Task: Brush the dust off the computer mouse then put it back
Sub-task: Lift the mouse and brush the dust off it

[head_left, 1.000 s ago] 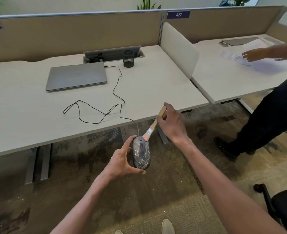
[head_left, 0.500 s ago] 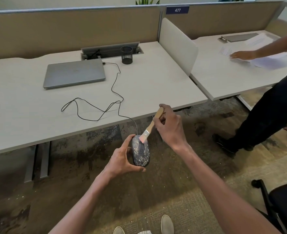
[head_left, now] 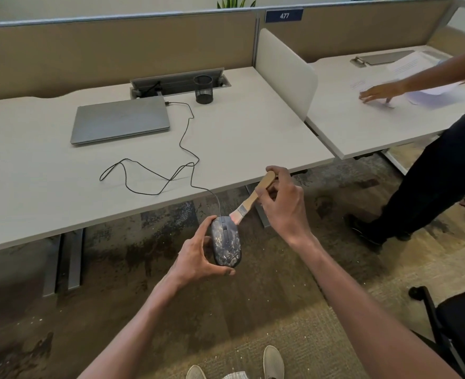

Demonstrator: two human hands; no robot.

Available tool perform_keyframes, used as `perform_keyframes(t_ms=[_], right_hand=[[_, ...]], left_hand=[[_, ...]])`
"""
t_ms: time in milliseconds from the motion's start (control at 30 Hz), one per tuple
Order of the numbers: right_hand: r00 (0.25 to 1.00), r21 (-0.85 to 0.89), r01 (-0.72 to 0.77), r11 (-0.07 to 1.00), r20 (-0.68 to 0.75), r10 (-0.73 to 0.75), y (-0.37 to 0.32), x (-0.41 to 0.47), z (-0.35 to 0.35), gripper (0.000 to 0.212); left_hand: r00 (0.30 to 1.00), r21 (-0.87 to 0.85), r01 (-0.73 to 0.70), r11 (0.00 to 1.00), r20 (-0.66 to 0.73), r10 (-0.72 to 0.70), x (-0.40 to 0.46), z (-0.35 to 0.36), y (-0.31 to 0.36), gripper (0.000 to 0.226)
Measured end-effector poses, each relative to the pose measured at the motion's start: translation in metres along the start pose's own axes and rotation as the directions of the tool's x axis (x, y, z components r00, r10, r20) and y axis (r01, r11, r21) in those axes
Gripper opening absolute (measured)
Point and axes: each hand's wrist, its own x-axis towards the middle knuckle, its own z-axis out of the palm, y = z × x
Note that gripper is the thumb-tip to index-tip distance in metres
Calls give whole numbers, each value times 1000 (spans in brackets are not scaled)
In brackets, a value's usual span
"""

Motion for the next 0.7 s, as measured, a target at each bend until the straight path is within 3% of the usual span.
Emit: perform_keyframes(t_ms=[300, 467, 600, 700], right_hand=[[999, -114, 14, 993, 51, -8, 14, 1, 0, 40], [1000, -57, -4, 998, 2, 4, 8, 6, 2, 45], [996, -26, -83, 996, 39, 84, 0, 10, 15, 48], [983, -149, -163, 975, 63, 173, 5, 13, 19, 32]], left_hand=[[1000, 10, -7, 1000, -3, 7, -6, 3, -4, 125], [1000, 25, -16, 1000, 12, 16, -11, 6, -3, 126], [999, 41, -33, 999, 25, 32, -13, 9, -2, 126], [998, 56, -57, 997, 9, 56, -13, 10, -6, 125]])
